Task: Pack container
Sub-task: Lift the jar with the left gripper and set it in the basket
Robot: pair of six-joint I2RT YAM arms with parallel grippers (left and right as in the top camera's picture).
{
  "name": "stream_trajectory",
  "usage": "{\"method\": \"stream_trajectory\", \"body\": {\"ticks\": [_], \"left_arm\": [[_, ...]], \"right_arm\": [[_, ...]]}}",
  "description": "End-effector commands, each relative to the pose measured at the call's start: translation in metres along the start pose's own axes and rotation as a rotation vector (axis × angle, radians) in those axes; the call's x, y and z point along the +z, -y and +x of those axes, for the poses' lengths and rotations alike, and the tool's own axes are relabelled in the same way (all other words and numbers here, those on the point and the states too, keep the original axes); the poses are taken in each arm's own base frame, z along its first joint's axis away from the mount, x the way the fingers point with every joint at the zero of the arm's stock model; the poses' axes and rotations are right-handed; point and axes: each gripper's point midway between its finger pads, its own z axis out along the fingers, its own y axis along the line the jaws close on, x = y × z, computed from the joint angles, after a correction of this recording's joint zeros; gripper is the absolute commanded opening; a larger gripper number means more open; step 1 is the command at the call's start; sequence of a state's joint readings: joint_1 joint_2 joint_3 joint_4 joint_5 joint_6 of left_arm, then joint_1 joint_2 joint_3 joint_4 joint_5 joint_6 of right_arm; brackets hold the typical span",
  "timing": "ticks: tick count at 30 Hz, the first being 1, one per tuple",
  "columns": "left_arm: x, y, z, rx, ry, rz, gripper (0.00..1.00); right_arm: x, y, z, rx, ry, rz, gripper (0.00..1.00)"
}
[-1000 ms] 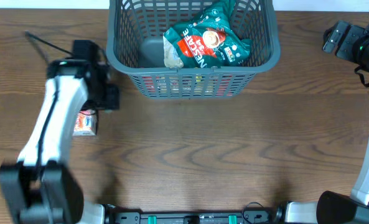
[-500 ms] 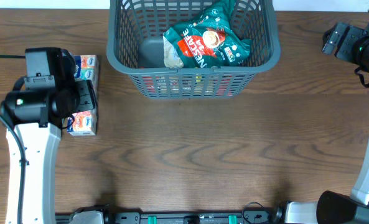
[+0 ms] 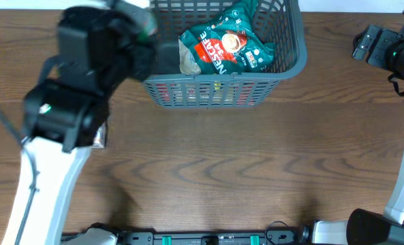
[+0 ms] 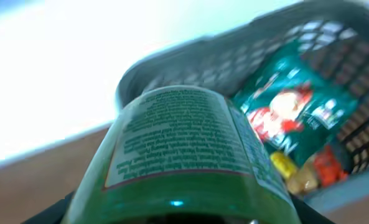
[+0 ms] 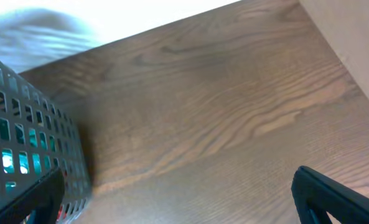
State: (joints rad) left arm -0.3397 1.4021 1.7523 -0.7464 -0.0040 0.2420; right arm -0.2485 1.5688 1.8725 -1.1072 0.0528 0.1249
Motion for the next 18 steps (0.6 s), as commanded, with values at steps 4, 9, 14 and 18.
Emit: {"method": "stream_trajectory", "body": {"ticks": [4, 9, 14, 18], "left_arm": [[0.081, 0.026, 0.015, 0.115, -0.076, 0.038, 0.06], [0.132, 0.031, 0.070, 0.047, -0.263, 0.054, 0.06], [0.155, 0.034, 0.124, -0.012, -0.449, 0.071, 0.06], [0.164, 0.030, 0.160, -0.030, -0.570, 0.069, 0.06]], "right_arm": [[0.003, 0.004, 0.004, -0.007, -0.024, 0.010, 0.99], [0.003, 0.004, 0.007, -0.024, -0.034, 0.012, 0.99], [0.003, 0.004, 0.008, -0.033, -0.038, 0.012, 0.99], [0.003, 0.004, 0.008, -0.033, -0.038, 0.012, 0.99]]}}
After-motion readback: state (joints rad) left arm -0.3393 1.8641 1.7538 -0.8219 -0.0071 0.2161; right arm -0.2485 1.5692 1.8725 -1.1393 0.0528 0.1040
